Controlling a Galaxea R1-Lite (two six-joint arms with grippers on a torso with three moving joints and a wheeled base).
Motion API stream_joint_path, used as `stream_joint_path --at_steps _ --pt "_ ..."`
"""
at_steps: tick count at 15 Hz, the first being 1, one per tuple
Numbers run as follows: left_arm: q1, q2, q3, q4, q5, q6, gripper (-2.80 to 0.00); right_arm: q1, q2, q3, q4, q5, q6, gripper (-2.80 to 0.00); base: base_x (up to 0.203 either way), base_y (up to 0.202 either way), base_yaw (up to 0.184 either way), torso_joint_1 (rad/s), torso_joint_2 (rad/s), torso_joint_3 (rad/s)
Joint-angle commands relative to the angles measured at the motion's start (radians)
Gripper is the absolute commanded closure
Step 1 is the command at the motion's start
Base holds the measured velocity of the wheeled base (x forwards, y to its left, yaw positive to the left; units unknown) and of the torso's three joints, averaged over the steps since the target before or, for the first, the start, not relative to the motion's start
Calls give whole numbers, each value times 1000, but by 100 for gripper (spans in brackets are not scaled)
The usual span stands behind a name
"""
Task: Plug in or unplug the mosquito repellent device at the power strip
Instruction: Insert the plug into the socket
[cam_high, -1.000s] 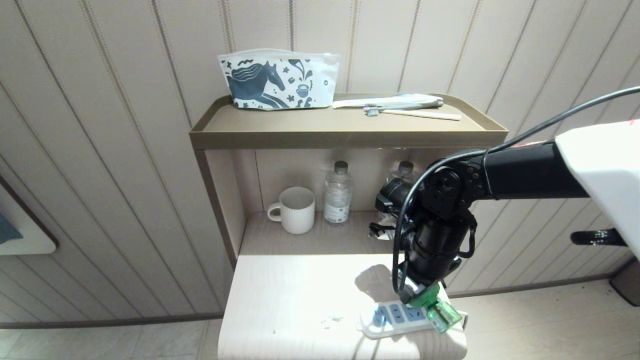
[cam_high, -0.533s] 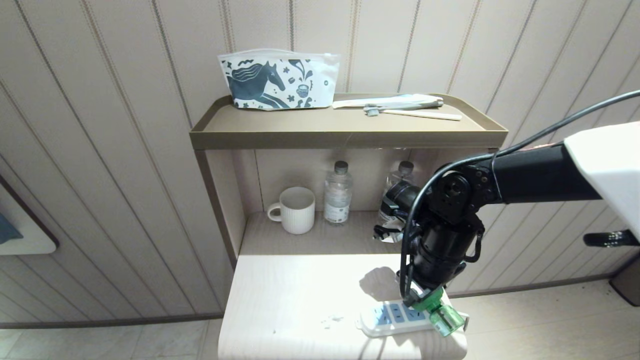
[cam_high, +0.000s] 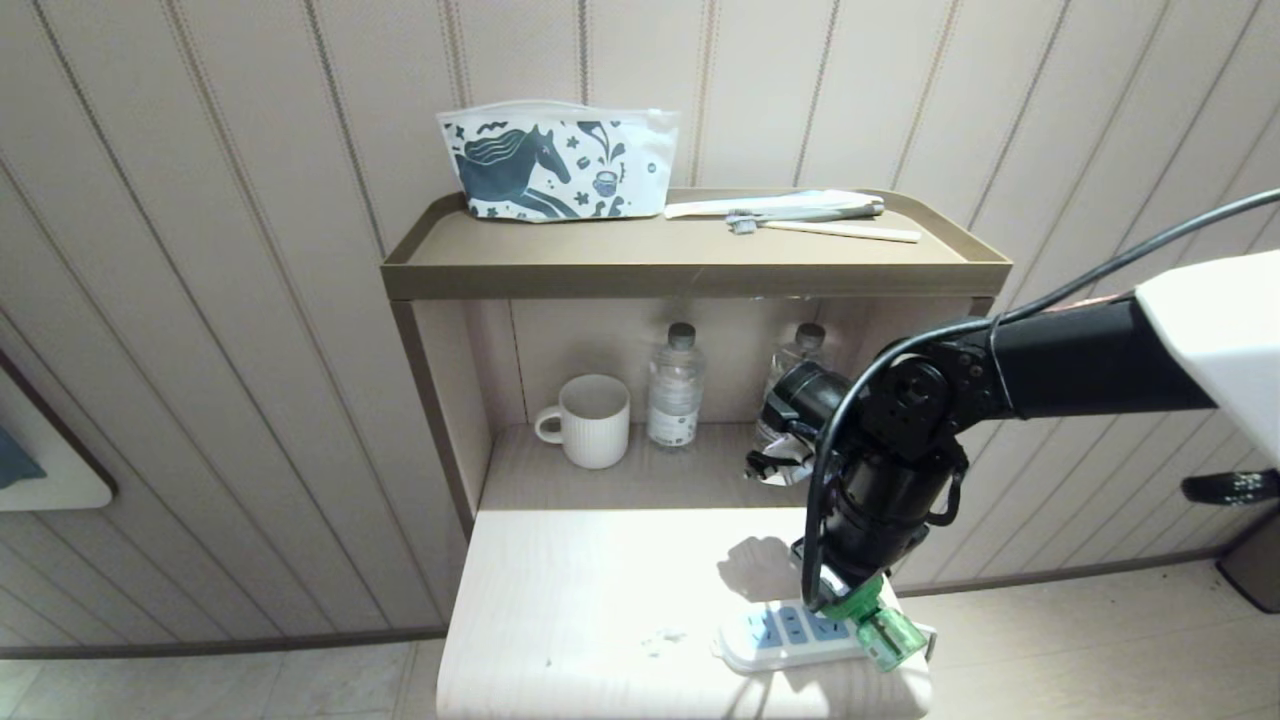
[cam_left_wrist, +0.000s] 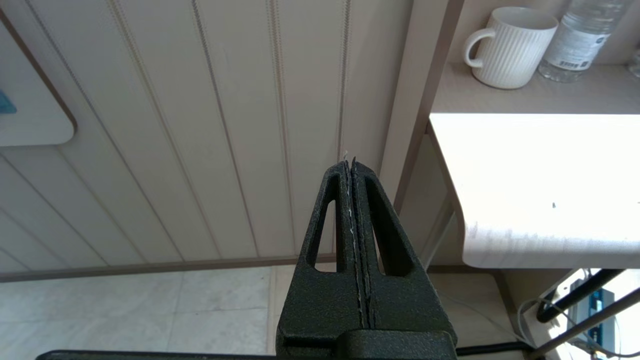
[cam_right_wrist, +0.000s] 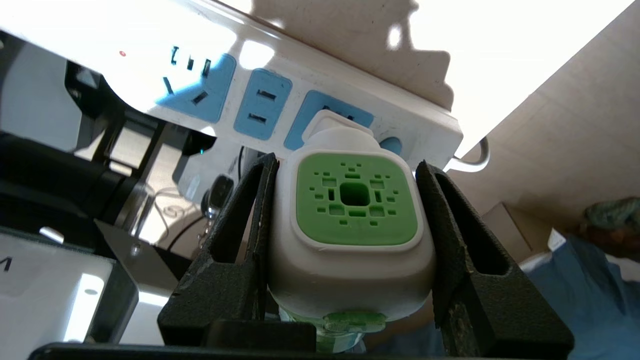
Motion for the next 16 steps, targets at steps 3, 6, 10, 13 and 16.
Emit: stream_joint_path --at_steps 3,6,10,13,16 --pt "1 0 0 0 0 0 0 -7 -32 95 -79 2 4 0 0 0 0 0 0 0" --pt "1 0 0 0 0 0 0 -4 -36 102 -82 3 4 0 0 0 0 0 0 0" --pt "0 0 0 0 0 0 0 -4 -29 108 -106 5 6 0 0 0 0 0 0 0" --pt "1 0 0 0 0 0 0 -4 -29 119 -108 5 7 0 0 0 0 0 0 0" --pt "1 0 0 0 0 0 0 -4 -28 133 -114 6 9 0 0 0 0 0 0 0"
